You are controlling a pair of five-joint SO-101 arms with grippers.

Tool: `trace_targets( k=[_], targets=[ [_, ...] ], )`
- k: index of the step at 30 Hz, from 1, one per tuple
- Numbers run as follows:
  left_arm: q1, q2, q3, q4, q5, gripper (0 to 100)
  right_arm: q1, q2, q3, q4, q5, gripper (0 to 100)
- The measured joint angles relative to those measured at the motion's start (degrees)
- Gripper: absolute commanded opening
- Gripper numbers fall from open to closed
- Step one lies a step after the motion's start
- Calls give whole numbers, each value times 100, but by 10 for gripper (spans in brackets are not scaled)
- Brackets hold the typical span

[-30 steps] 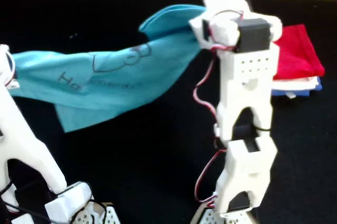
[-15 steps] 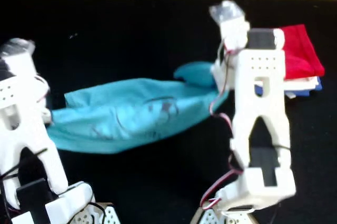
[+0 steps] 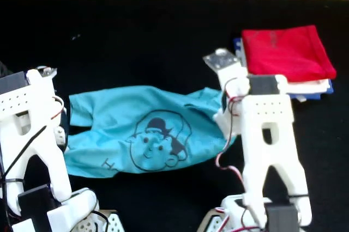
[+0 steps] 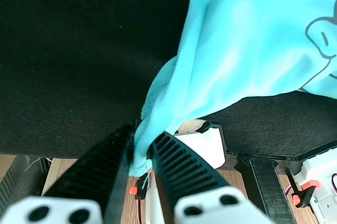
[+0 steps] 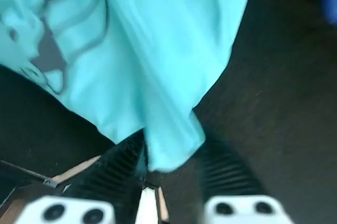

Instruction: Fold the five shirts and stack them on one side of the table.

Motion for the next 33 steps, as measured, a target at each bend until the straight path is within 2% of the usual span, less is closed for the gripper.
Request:
trace_targets(
  k=[7, 9, 13, 20, 24, 29, 33],
  targets=[
    [0, 0, 0, 0, 0, 9, -651, -492, -1284, -62, 9, 259],
    [0, 0, 0, 0, 0, 9, -853, -475, -1424, -334, -44, 259],
    [-62, 0, 0, 0, 0, 9, -1292, 88, -1451, -1231, -624, 262],
    [-1099, 0, 0, 0, -18, 9, -2541, 2365, -2356, -2382, -1231, 263],
    [-1538, 0, 0, 0, -18, 9, -2927, 4053, -3455, -2963, -1398, 263],
    [-1662, 0, 0, 0, -18, 9, -3297, 6198, -5099, -3138, -1530, 263],
    [-1662, 0, 0, 0, -18, 9, -3701, 7490, -6514, -2822, -1538, 263]
  ],
)
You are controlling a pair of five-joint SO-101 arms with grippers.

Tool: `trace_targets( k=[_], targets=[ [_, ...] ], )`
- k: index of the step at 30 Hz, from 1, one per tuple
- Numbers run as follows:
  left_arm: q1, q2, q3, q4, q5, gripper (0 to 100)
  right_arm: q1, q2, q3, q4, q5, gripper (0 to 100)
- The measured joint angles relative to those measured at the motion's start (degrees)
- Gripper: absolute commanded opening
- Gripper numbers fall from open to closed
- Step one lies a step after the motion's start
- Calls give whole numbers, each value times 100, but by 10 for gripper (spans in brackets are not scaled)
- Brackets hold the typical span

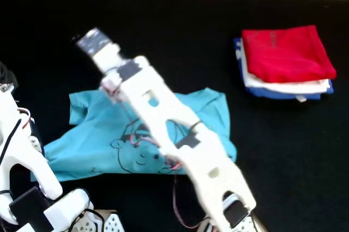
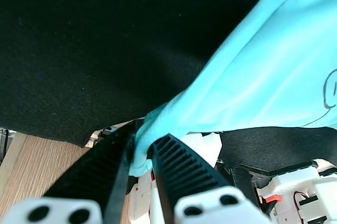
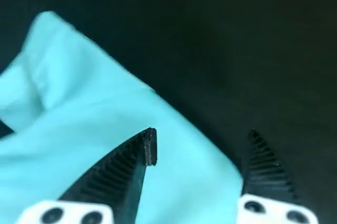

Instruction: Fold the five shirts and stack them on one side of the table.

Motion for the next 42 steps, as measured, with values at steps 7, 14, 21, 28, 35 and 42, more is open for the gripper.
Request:
trace_targets(
  k=[7, 14, 21, 28, 35, 42],
  targets=[
    [0, 0, 0, 0, 0, 9, -264, 1591, -1741, 176, 0, 259],
    [0, 0, 0, 0, 0, 9, -237, 2048, -2505, 800, 44, 29],
    [9, 9, -545, 0, 0, 9, 229, 2110, -3200, 1459, 360, 6],
    [712, 9, -1952, 0, 457, 9, 1020, 1952, -4510, 2338, 378, 6],
    [1934, 9, -3675, 35, 923, 9, 1952, 440, -4519, 2127, 378, 6],
    [2312, 9, -5987, -316, 949, 9, 2488, -1064, -4536, 1143, 404, 6]
  ],
)
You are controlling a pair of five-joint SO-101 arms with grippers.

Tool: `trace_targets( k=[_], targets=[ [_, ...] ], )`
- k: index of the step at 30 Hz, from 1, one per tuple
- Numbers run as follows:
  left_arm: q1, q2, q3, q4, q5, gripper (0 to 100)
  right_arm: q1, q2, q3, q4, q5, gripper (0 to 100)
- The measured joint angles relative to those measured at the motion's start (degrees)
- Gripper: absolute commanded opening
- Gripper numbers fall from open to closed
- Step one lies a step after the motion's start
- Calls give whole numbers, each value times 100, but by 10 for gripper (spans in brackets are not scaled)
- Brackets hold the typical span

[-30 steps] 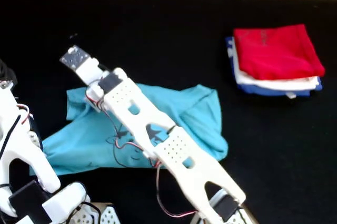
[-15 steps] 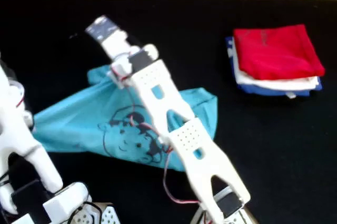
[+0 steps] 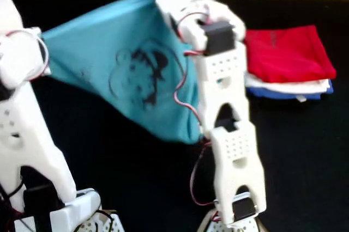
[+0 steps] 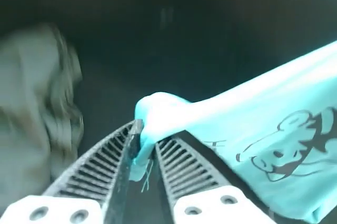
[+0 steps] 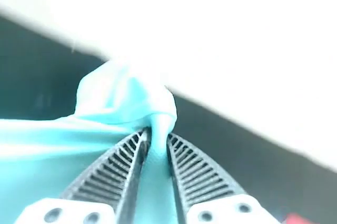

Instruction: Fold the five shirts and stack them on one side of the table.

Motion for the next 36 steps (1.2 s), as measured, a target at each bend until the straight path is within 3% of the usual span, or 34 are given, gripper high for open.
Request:
trace_targets(
  k=[9, 15, 17, 22, 29, 36],
  targets=[
    [0, 0, -1776, -255, 9, 9, 35, -1134, -9, -167, 747, 6],
    [9, 0, -1899, 378, 9, 9, 44, -1275, -88, 1495, 782, 6],
    [18, 0, -1486, 580, 9, 9, 44, -1204, -88, 2004, 747, 6],
    [18, 0, 325, 642, 9, 9, 202, -835, -88, 2163, -70, 6],
    [18, 0, 2971, 607, -334, 9, 193, -695, 571, 2180, -255, 5],
    [0, 0, 3991, 607, -484, 9, 308, -897, 1987, 2180, -774, 5]
  ],
)
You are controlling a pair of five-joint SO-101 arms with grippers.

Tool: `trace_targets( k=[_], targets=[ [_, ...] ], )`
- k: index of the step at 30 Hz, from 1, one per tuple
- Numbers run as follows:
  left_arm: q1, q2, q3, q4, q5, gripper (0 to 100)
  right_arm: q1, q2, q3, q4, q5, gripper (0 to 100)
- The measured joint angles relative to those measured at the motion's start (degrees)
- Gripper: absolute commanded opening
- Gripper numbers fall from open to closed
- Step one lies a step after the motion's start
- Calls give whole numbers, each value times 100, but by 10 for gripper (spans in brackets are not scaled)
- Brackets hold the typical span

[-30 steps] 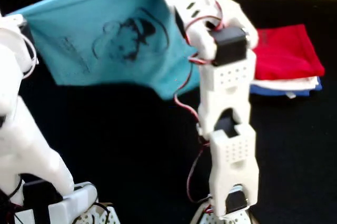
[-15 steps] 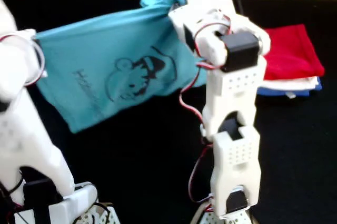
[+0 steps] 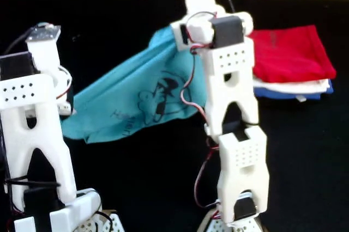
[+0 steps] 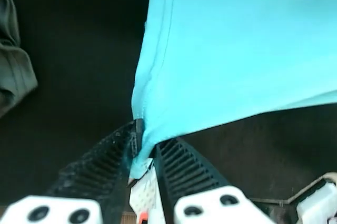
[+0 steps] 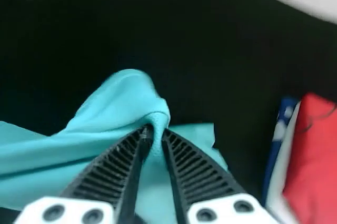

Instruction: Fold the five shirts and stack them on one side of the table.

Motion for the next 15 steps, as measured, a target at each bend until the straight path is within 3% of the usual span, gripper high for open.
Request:
trace_targets(
  k=[9, 15],
  targets=[
    [-26, 0, 88, 0, 0, 9, 334, -2470, 3648, -9, -105, 5],
    [-26, -9, 862, -88, 0, 9, 290, -3771, 6426, -1090, -105, 19]
  ],
)
